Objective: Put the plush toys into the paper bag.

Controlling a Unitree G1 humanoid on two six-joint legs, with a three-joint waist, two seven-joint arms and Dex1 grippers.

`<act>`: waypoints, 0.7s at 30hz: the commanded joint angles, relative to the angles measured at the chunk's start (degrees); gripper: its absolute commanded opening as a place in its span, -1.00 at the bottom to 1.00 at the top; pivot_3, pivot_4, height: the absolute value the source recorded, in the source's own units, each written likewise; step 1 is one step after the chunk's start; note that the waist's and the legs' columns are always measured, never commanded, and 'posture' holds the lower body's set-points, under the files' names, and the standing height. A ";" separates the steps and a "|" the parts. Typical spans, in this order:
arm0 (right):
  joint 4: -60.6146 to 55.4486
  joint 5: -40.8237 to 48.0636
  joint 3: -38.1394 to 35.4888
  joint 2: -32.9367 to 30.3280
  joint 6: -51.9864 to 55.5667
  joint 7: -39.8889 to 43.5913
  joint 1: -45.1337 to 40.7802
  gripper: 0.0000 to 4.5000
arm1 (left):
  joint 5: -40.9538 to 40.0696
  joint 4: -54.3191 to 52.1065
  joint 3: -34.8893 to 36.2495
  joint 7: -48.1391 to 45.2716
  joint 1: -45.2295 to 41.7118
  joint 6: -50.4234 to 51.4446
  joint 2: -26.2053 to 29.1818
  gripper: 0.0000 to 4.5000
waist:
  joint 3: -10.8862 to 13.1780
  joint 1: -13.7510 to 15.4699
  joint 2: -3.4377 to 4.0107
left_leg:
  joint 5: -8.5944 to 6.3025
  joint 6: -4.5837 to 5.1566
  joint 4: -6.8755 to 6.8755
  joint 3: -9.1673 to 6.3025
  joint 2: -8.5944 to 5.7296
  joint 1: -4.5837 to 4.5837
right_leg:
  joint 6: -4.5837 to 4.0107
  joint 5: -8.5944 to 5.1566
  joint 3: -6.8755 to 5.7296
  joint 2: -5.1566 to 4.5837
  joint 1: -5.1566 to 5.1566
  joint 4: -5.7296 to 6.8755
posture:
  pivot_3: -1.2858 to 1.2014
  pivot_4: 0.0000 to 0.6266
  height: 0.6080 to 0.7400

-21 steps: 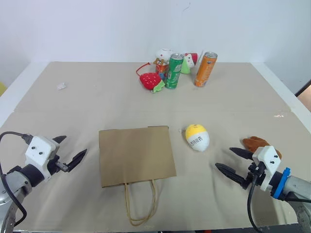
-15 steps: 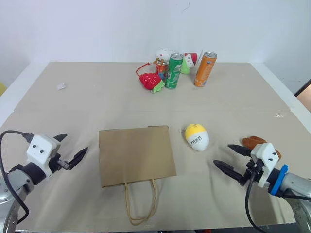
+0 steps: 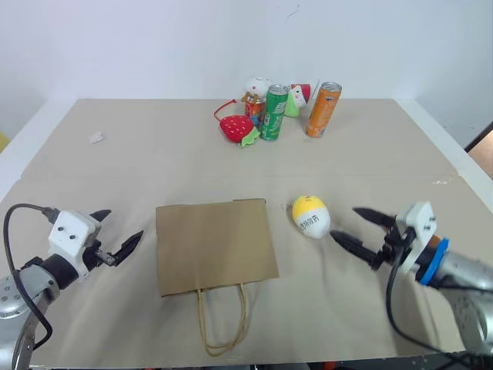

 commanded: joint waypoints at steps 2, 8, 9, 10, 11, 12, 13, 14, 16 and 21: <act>-9.72 14.34 4.58 -7.40 9.90 11.12 -12.96 1.00 | 1.08 0.04 -0.74 -2.75 -7.84 -3.38 4.84 0.98 | 0.04 0.06 0.02 | 0.03 0.05 -0.01 0.00 -0.02 -0.01 | 0.00 0.00 0.00 0.00 0.00 -0.01 | 0.03 -0.52 1.00; -16.38 15.77 16.42 -8.03 12.14 18.91 -18.28 1.00 | 3.16 -2.77 -9.92 -8.64 -17.79 -8.92 7.58 0.98 | 0.01 0.61 -0.07 | 0.08 0.07 -0.04 -0.14 0.07 -0.08 | -0.02 0.01 -0.16 0.10 0.08 0.04 | 0.03 -0.52 1.00; -16.10 15.02 17.76 -7.58 11.78 19.22 -19.36 1.00 | 3.61 -3.55 -11.48 -9.78 -19.08 -10.11 7.93 0.98 | 0.01 0.63 -0.08 | -0.01 -0.01 -0.06 -0.10 0.05 -0.09 | 0.24 0.05 -0.09 0.08 0.08 0.03 | 0.03 -0.52 1.00; -15.66 14.24 18.60 -7.32 11.29 19.53 -20.20 1.00 | 3.77 -3.85 -12.51 -10.77 -19.97 -11.02 8.19 0.98 | 0.01 0.64 -0.08 | -0.03 -0.02 -0.06 -0.10 0.02 -0.11 | 0.26 0.03 -0.08 0.10 0.07 0.03 | 0.03 -0.52 1.00; -15.17 13.45 19.30 -7.10 10.73 19.81 -20.96 1.00 | 3.78 -4.29 -13.51 -12.11 -20.41 -12.03 8.58 0.98 | 0.02 0.63 -0.08 | -0.03 -0.01 -0.06 -0.09 0.00 -0.13 | 0.28 0.02 -0.07 0.11 0.05 0.03 | 0.03 -0.52 1.00; -14.62 12.83 19.89 -6.89 10.37 19.92 -21.70 1.00 | 3.98 -4.49 -14.56 -13.67 -20.50 -13.38 9.06 0.98 | 0.02 0.59 -0.09 | -0.11 0.02 -0.05 0.00 -0.10 -0.20 | 0.39 -0.02 0.04 0.07 -0.01 0.01 | 0.03 -0.52 1.00; -14.18 12.43 20.27 -6.68 10.25 19.75 -22.27 1.00 | 4.51 -4.86 -15.88 -15.89 -19.68 -15.36 9.87 0.98 | 0.02 0.59 -0.09 | -0.14 0.03 -0.04 0.05 -0.10 -0.20 | 0.43 -0.03 0.10 0.06 -0.02 0.01 | 0.03 -0.52 1.00; -13.96 12.13 20.56 -6.52 10.27 19.52 -22.72 1.00 | 5.34 -5.04 -17.38 -18.70 -17.88 -18.39 10.88 0.98 | 0.03 0.44 -0.10 | -0.14 0.03 -0.04 0.05 -0.11 -0.20 | 0.43 -0.03 0.10 0.06 -0.01 0.01 | 0.03 -0.52 1.00; -14.06 11.78 21.07 -6.17 10.68 18.80 -23.49 1.00 | 5.66 -5.31 -19.28 -23.51 -14.00 -22.81 12.42 0.98 | 0.03 0.42 -0.10 | -0.18 0.05 -0.02 0.06 -0.11 -0.20 | 0.47 -0.06 0.12 0.04 -0.01 0.00 | 0.03 -0.52 1.00; -15.95 12.51 20.47 -6.23 12.30 17.01 -22.73 1.00 | 3.74 -6.41 -20.78 -28.97 -9.63 -27.33 14.28 0.98 | 0.05 0.28 -0.09 | -0.18 0.03 -0.04 0.02 0.01 -0.14 | 0.35 -0.08 0.04 -0.01 -0.01 0.05 | 0.03 -0.52 1.00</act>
